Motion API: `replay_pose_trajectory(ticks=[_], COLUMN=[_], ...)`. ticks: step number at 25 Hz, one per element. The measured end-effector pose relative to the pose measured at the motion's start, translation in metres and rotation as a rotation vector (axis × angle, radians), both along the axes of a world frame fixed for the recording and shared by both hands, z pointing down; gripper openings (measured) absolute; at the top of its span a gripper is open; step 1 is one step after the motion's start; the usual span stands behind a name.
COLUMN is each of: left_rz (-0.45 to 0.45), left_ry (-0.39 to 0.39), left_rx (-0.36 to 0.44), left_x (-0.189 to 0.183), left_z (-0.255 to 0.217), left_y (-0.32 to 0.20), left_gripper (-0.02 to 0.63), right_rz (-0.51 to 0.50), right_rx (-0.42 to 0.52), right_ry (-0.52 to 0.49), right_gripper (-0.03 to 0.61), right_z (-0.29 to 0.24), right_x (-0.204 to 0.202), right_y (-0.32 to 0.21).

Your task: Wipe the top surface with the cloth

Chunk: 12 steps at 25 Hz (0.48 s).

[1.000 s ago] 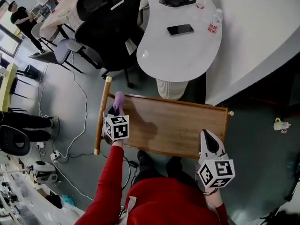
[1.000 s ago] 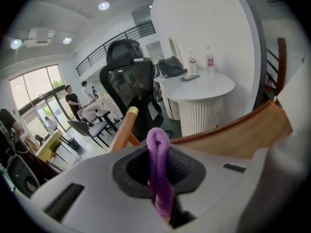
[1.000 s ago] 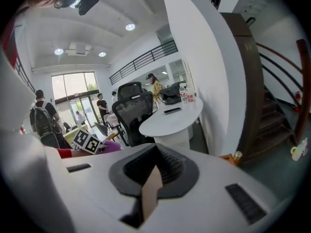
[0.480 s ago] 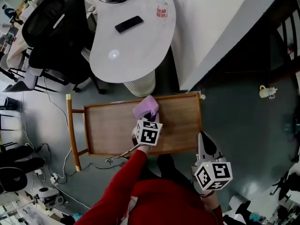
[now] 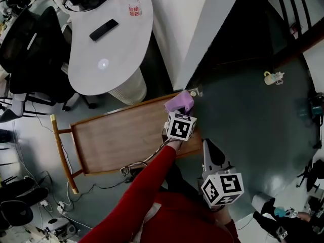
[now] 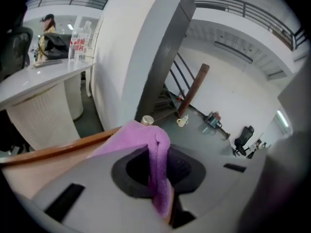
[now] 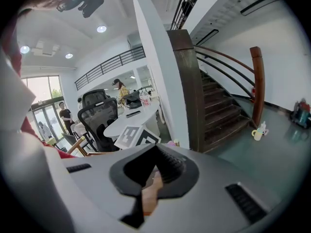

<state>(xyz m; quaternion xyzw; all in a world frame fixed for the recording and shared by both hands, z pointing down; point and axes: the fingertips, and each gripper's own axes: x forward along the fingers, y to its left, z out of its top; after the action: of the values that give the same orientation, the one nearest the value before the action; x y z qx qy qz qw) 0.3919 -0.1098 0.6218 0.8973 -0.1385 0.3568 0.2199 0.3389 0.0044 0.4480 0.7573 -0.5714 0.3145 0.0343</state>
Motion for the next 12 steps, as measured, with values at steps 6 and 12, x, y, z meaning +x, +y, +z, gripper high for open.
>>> replay_pose_trajectory(ticks=[6, 12], left_rz=[-0.089, -0.431], left_ry=[0.151, 0.252], left_rx=[-0.058, 0.038], left_x=[-0.015, -0.192], left_z=[-0.039, -0.096], left_y=[-0.003, -0.084], left_gripper=[0.048, 0.048], right_rz=[-0.066, -0.320], right_rx=[0.020, 0.069], right_ry=[-0.011, -0.041], right_gripper=[0.003, 0.003], right_z=[-0.008, -0.017], right_x=[-0.005, -0.069], right_y=[0.003, -0.073])
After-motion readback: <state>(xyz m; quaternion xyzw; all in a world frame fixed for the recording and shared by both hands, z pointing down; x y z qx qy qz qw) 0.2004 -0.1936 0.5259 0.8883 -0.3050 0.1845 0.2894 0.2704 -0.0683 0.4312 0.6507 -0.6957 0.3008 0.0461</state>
